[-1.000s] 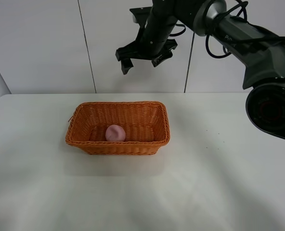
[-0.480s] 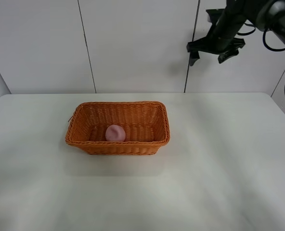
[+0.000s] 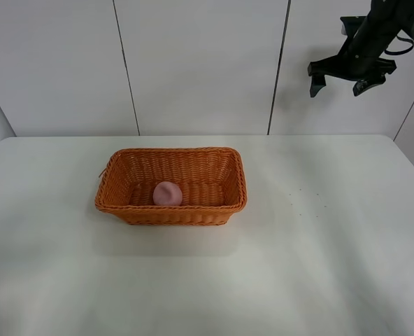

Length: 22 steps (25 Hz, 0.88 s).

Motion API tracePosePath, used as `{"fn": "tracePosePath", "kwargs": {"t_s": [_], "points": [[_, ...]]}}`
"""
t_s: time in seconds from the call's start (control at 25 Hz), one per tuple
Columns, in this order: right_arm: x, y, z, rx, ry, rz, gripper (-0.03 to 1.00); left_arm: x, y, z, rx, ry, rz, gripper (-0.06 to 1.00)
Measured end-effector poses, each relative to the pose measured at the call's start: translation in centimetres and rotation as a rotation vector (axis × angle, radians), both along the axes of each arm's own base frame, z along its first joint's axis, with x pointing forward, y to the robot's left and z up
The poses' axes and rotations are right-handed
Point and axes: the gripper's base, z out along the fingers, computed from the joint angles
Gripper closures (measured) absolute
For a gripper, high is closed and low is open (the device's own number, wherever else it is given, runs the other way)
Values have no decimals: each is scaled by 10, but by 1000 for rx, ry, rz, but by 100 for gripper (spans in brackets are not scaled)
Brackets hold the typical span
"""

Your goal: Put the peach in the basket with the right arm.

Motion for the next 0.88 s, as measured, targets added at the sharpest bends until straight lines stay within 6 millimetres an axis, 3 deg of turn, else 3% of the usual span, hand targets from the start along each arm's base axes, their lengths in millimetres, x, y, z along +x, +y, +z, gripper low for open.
{"fn": "tracePosePath", "kwargs": {"t_s": [0.2,0.36,0.56,0.68,0.88], "points": [[-23,0,19,7,14,1,27,0,0,0,0,0,0,-5],[-65,-1,43,6,40,2,27,0,0,0,0,0,0,-5],[-148,-3,70,5,65,3,27,0,0,0,0,0,0,-5],[-208,-5,72,2,89,7,27,0,0,0,0,0,0,-5],[-310,-7,49,-3,119,27,27,0,0,0,0,0,0,-5]]}}
